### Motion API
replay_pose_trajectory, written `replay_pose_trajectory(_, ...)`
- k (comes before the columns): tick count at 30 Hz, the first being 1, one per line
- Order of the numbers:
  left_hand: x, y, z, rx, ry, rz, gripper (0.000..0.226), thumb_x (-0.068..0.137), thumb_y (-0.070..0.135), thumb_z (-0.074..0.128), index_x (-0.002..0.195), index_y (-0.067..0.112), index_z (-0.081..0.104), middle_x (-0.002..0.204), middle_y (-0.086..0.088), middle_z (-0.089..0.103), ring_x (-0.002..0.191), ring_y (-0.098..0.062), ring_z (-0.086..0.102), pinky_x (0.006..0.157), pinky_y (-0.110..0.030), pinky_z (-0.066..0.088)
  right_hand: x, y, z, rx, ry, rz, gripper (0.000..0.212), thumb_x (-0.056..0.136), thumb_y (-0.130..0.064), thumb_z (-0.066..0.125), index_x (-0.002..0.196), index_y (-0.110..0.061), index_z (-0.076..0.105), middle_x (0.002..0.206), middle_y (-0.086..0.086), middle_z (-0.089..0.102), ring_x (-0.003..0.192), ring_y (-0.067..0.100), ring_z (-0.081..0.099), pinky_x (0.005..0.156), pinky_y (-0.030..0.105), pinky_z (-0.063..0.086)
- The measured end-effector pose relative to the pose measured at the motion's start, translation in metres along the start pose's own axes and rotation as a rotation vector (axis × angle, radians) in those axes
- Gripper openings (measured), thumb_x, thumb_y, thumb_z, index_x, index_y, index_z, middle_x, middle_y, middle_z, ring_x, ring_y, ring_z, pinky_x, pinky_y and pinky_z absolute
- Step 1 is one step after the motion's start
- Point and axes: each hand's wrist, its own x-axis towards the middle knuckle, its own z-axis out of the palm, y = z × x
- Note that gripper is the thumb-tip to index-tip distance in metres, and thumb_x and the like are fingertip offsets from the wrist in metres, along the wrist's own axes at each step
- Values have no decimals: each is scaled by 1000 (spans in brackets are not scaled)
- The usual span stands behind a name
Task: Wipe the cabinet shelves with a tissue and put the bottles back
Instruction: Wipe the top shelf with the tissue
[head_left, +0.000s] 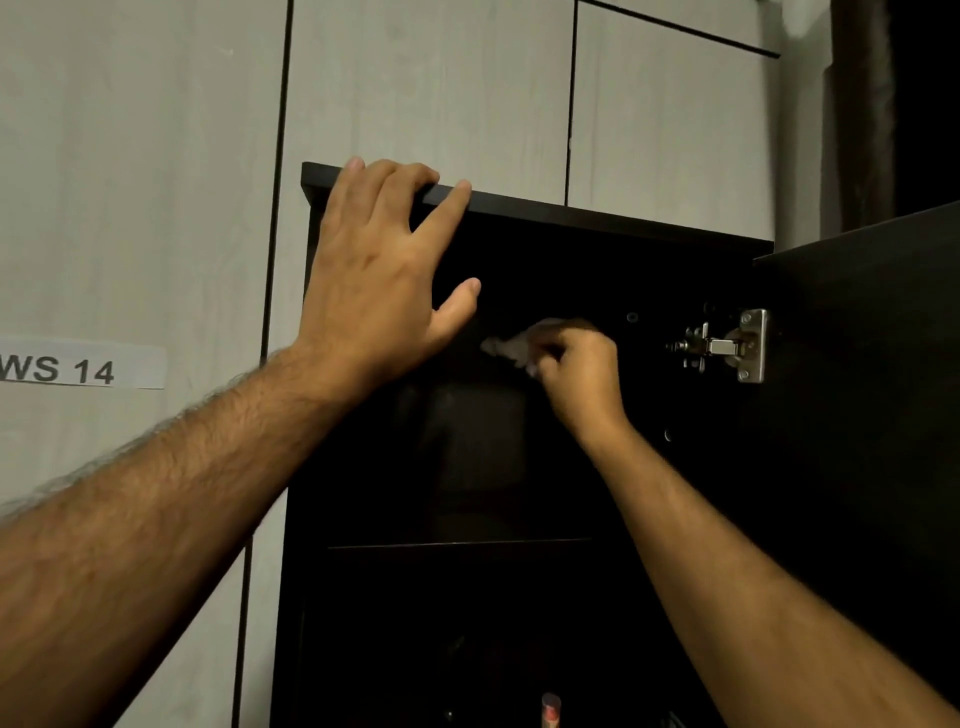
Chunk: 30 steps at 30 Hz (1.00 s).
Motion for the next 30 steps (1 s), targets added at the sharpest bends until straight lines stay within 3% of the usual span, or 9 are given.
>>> replay_pose_trajectory(3, 1, -1, 0, -5, 13, 4, 69, 87, 49, 55, 142, 10, 44, 137, -19, 45, 131, -35, 38, 119, -52, 16, -42, 7, -2, -128, -253, -48, 11, 76, -3, 69, 75, -14, 71, 83, -2, 67, 80, 13, 64, 70, 18, 47)
replay_pose_trajectory(5, 1, 0, 0, -2, 18, 3, 69, 87, 49, 55, 142, 10, 45, 136, -19, 45, 130, -35, 39, 119, -52, 17, -57, 11, -5, -227, -485, 30, 12, 77, -6, 69, 73, -17, 69, 79, -2, 67, 76, 14, 66, 69, 28, 56)
replay_pose_trajectory(7, 1, 1, 0, -3, 18, 5, 69, 87, 49, 55, 142, 10, 46, 135, -18, 46, 129, -35, 39, 119, -52, 17, -62, 13, -10, -401, -572, 43, 9, 78, -13, 70, 76, -22, 69, 81, -6, 67, 77, 12, 66, 68, 31, 57)
replay_pose_trajectory(10, 1, 1, 0, -5, 16, 6, 69, 86, 48, 55, 141, 9, 46, 134, -18, 47, 128, -35, 40, 118, -53, 18, -50, 11, -17, -522, -435, -10, 4, 78, -24, 71, 80, -25, 68, 81, -8, 67, 79, 14, 65, 63, 29, 53)
replay_pose_trajectory(17, 0, -1, 0, 2, 12, 22, 70, 85, 49, 56, 143, 10, 44, 136, -18, 45, 130, -34, 38, 119, -52, 16, 24, 6, -17, -87, 95, 147, 19, 84, -4, 60, 99, -9, 71, 95, 14, 71, 91, 31, 66, 70, 27, 47)
replay_pose_trajectory(22, -3, -16, 1, 59, -22, 118, 73, 86, 49, 53, 146, 11, 39, 146, -20, 38, 138, -36, 31, 120, -51, 12, -8, -17, 12, -95, -124, -158, 20, 82, -15, 70, 102, -12, 71, 102, 10, 67, 94, 25, 63, 76, 25, 43)
replay_pose_trajectory(24, -15, -28, 1, 109, -66, 177, 76, 88, 52, 49, 150, 12, 32, 157, -22, 23, 147, -39, 16, 121, -52, 6, -34, -15, 18, -179, -238, -294, 13, 83, -17, 69, 96, -15, 66, 98, 5, 58, 88, 24, 60, 68, 28, 43)
replay_pose_trajectory(28, -54, -46, -2, 121, -115, 127, 83, 92, 62, 38, 155, 11, 20, 162, -20, -2, 150, -36, -7, 121, -48, -2, -52, 1, 7, -316, -387, -206, 11, 78, -13, 69, 81, -20, 62, 91, -2, 56, 84, 22, 61, 60, 30, 48)
replay_pose_trajectory(30, -73, -48, -3, 104, -150, 81, 86, 92, 65, 33, 155, 9, 15, 163, -17, -6, 150, -34, -9, 122, -46, -4, -40, 8, -1, -348, -360, -125, 15, 75, -10, 71, 76, -21, 61, 90, 0, 59, 84, 23, 63, 61, 28, 45)
